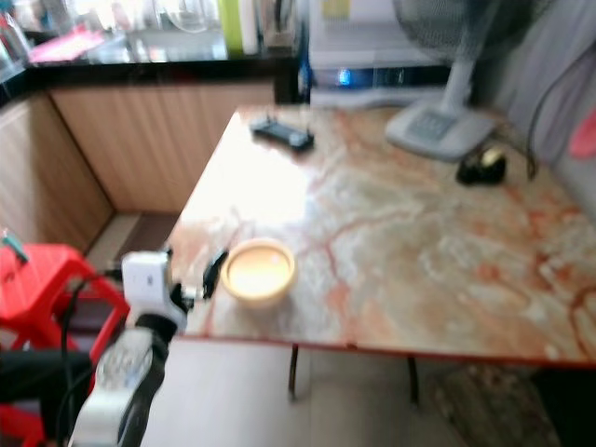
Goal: Restocking fridge
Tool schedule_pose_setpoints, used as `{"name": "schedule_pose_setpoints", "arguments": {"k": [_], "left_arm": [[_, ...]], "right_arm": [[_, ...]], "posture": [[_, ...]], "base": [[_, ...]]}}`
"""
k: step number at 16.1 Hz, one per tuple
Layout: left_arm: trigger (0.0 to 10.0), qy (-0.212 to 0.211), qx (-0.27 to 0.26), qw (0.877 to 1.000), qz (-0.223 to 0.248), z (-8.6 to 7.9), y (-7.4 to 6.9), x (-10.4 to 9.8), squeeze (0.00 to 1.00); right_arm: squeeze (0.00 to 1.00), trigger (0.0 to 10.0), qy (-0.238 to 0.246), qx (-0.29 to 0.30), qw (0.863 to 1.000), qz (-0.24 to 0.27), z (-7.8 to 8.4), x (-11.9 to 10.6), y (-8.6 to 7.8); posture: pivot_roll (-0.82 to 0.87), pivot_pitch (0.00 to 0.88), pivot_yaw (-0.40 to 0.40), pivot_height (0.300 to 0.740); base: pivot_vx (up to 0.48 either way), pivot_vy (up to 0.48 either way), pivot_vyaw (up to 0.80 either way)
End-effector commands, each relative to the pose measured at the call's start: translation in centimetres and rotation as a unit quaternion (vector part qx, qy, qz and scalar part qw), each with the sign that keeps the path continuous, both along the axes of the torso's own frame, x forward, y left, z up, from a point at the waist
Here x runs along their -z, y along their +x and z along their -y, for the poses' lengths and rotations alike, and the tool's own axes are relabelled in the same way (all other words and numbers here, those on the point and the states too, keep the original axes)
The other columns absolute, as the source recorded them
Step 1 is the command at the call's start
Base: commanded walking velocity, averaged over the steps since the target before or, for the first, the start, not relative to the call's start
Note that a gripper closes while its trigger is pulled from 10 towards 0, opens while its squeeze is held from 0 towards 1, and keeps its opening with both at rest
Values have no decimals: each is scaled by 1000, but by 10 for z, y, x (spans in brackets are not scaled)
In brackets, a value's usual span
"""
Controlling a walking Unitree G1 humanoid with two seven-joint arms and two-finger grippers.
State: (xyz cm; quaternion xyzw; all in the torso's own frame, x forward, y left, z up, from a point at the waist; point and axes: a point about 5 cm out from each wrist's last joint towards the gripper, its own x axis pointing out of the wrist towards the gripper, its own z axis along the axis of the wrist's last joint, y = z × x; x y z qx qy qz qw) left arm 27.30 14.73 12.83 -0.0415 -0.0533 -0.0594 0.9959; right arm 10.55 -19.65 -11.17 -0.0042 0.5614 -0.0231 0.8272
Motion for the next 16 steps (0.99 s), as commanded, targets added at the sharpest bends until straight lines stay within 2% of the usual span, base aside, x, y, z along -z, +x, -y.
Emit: {"name": "schedule_pose_setpoints", "arguments": {"k": [1,2,4,9,14,16], "left_arm": [[10000,-14,-11,1000,-3,-9,0,-2,0],[10000,-12,-14,1000,-1,-12,1,-5,0],[10000,23,-3,1000,6,-12,4,-8,0],[10000,25,11,1000,8,-2,10,-10,0],[10000,30,20,999,9,3,11,-10,0],[10000,32,17,999,9,1,11,-10,0]], "right_arm": [[0,10000,2,-7,1000,-6,-2,1,-1],[0,10000,2,-9,1000,-5,-2,0,0],[0,10000,0,-12,1000,-1,-2,0,2],[0,10000,-1,3,1000,5,-1,-1,6],[0,10000,-2,-4,1000,3,-1,-1,7],[0,10000,-2,-4,1000,7,-1,-2,8]], "posture": [[87,0,6,740],[90,0,2,740],[86,0,0,740],[43,0,11,740],[47,0,9,740],[49,0,7,740]], "base": [[0,0,0],[0,0,0],[0,0,0],[0,0,0],[245,0,-753],[249,0,0]]}}
